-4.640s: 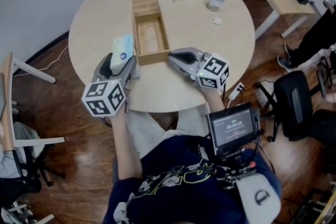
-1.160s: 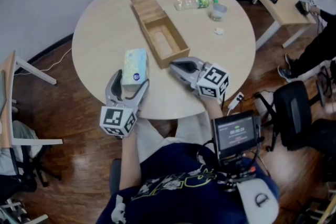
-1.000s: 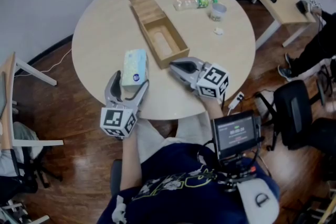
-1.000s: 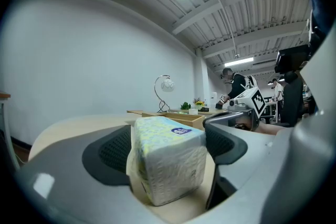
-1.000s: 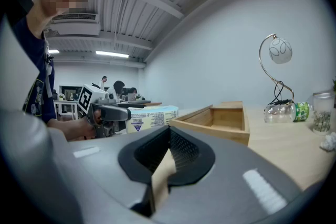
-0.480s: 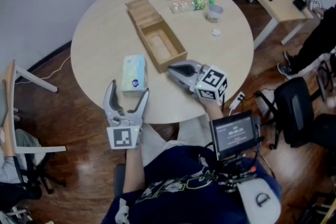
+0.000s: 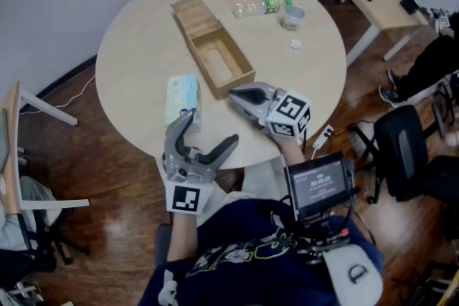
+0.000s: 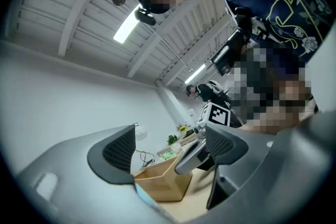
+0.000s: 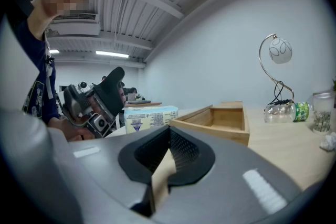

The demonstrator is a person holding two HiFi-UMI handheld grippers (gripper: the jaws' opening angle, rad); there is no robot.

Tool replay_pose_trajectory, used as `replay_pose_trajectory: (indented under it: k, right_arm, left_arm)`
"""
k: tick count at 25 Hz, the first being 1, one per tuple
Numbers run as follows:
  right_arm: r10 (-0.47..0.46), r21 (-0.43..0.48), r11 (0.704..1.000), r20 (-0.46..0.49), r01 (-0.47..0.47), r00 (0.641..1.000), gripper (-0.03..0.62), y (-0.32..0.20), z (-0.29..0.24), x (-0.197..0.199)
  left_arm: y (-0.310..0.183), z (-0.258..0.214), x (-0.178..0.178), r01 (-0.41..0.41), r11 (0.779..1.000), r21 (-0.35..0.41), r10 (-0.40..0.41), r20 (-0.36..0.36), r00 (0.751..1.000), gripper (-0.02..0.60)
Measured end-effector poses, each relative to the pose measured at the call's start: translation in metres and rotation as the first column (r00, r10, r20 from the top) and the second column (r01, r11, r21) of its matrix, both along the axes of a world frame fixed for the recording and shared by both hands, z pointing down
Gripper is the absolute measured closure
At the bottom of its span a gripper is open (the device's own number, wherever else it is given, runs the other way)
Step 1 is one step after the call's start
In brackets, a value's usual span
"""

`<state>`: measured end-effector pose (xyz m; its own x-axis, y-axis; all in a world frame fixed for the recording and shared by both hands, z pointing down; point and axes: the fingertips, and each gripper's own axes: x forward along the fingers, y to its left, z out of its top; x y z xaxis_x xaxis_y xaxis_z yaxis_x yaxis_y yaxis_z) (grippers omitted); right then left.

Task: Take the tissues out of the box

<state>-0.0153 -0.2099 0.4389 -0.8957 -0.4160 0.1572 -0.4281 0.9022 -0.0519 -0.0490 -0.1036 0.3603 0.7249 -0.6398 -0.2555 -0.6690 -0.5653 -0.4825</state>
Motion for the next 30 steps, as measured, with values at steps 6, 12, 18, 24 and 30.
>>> replay_pose_trajectory:
  k: [6, 12, 18, 24, 30]
  right_arm:
    - [0.001, 0.001, 1.000, 0.005, -0.001, 1.000, 0.597, -0.001, -0.002, 0.000]
    - [0.001, -0.001, 1.000, -0.002, -0.001, 1.000, 0.597, -0.001, 0.000, 0.000]
    - [0.001, 0.000, 1.000, -0.002, -0.001, 1.000, 0.597, 0.000, -0.002, 0.000]
    - [-0.007, 0.005, 1.000, -0.001, 0.007, 1.000, 0.597, 0.001, 0.000, -0.001]
    - [-0.005, 0.004, 1.000, -0.001, 0.005, 1.000, 0.599, 0.001, -0.001, 0.000]
  left_arm:
    - [-0.002, 0.015, 0.014, -0.039, 0.994, -0.098, 0.042, 0.032, 0.999, 0.254]
    - [0.002, 0.020, 0.017, -0.073, 0.991, -0.115, 0.079, 0.053, 0.995, 0.255]
    - [0.004, 0.030, 0.024, -0.141, 0.968, -0.208, 0.151, 0.035, 0.988, 0.287]
    - [0.005, 0.032, 0.026, -0.196, 0.947, -0.256, 0.212, 0.037, 0.976, 0.349]
    - [0.004, 0.031, 0.024, -0.212, 0.944, -0.255, 0.227, 0.031, 0.973, 0.396]
